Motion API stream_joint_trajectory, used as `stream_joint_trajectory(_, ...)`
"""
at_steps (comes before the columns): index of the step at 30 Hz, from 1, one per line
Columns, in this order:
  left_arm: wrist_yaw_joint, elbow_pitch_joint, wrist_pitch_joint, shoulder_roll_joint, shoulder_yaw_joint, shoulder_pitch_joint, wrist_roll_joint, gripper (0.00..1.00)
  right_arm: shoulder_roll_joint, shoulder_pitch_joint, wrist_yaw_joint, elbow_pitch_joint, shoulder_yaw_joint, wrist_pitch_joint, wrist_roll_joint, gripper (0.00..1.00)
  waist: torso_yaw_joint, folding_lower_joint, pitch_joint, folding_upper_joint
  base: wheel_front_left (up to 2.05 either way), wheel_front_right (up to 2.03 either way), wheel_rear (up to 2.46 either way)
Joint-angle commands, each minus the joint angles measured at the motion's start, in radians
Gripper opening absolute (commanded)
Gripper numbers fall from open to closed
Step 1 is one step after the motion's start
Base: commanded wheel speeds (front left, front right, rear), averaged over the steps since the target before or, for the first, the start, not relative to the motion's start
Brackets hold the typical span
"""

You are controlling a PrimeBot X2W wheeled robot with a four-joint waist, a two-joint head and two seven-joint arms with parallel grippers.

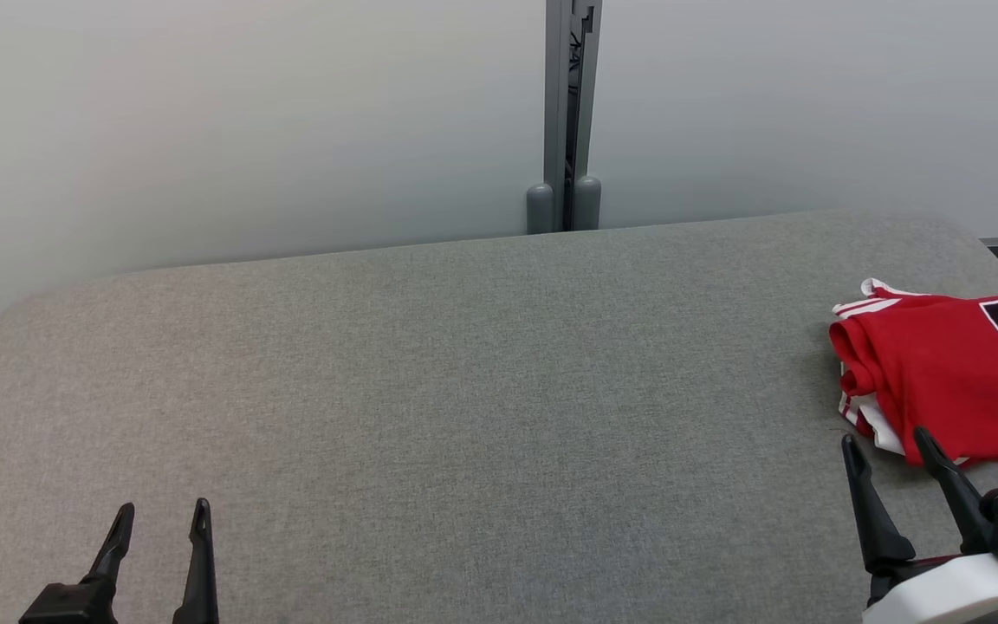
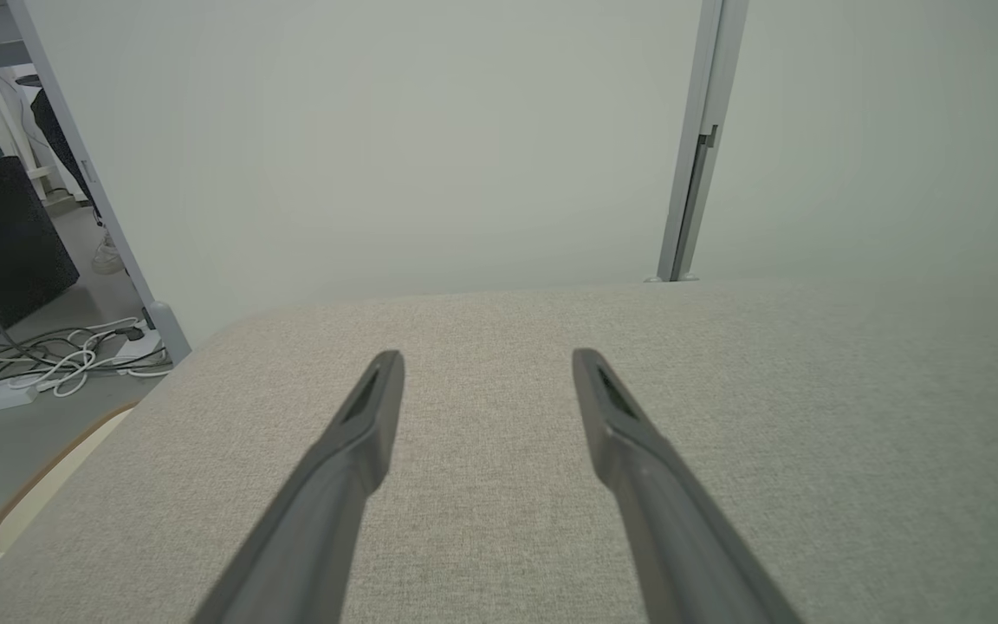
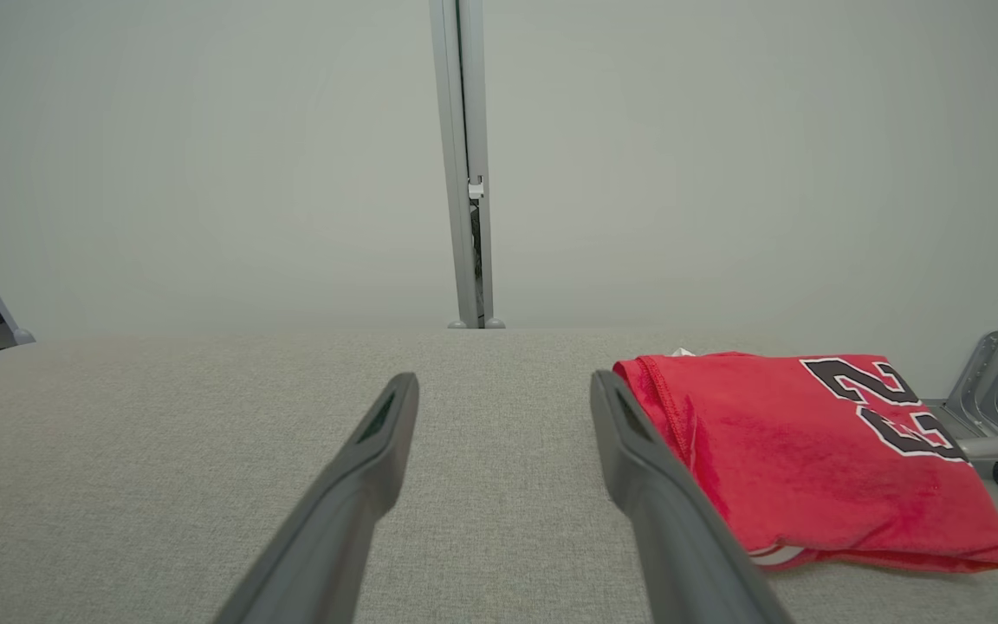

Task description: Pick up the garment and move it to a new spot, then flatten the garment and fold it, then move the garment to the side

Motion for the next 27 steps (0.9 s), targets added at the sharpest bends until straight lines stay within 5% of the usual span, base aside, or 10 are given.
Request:
stream_joint_trajectory(1, 0.003, -0.005, 0.003, 0.006, 0.001, 0.007, 0.003, 1.0, 0.0, 0.009, 0.0, -0.005, -0.004, 0.0, 0.0, 1.0, 0.002, 0.0, 0.0, -0.0001, 0.0, 0.0, 0.0)
stream_joint_trajectory(27, 0.047, -0.034, 0.036, 0.004, -0.022, 0.009, 0.011, 1.0, 0.004, 0.017, 0.0, -0.011, -0.006, 0.01, 0.002, 1.0, 0.013, 0.0, -0.006, -0.0001, 0.0, 0.0, 0.0)
